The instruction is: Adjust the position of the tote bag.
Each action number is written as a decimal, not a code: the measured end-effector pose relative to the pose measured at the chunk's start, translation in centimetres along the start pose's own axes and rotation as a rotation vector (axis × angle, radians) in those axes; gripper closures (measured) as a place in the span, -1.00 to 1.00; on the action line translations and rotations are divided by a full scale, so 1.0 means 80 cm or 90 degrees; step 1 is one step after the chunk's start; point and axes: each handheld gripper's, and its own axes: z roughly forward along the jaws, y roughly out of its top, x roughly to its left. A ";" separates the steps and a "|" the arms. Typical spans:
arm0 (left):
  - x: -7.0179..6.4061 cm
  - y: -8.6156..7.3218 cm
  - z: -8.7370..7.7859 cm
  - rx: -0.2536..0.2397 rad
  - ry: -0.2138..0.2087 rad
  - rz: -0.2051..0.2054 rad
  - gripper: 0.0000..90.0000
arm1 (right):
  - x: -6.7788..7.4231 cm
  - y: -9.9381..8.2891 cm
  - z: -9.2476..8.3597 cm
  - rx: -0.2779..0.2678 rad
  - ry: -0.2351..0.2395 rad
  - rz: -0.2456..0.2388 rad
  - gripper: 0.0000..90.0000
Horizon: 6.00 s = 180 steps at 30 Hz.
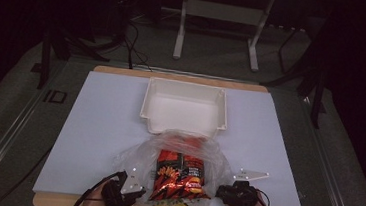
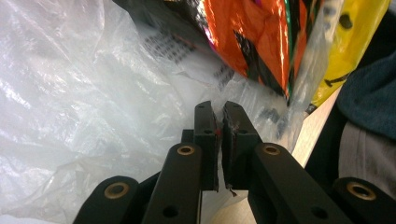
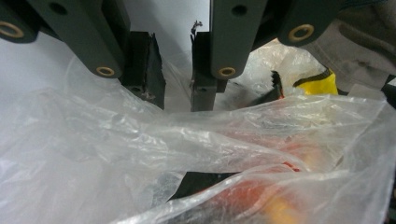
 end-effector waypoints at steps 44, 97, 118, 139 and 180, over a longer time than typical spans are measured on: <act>0.051 0.017 -0.025 -0.128 0.083 -0.105 0.33 | -0.013 0.025 -0.070 -0.106 -0.155 0.005 0.72; 0.059 0.095 0.032 -0.030 0.222 -0.047 0.18 | 0.047 0.095 0.023 -0.004 -0.246 -0.184 0.55; 0.088 0.094 0.066 0.061 0.298 -0.067 0.73 | 0.015 0.118 0.062 0.036 -0.378 -0.224 0.45; 0.111 0.070 0.025 -0.064 0.214 -0.180 0.98 | -0.008 0.134 0.029 -0.012 -0.352 -0.205 0.97; 0.107 0.064 0.017 -0.089 0.219 -0.185 0.75 | 0.047 0.107 0.038 -0.040 -0.262 -0.208 0.64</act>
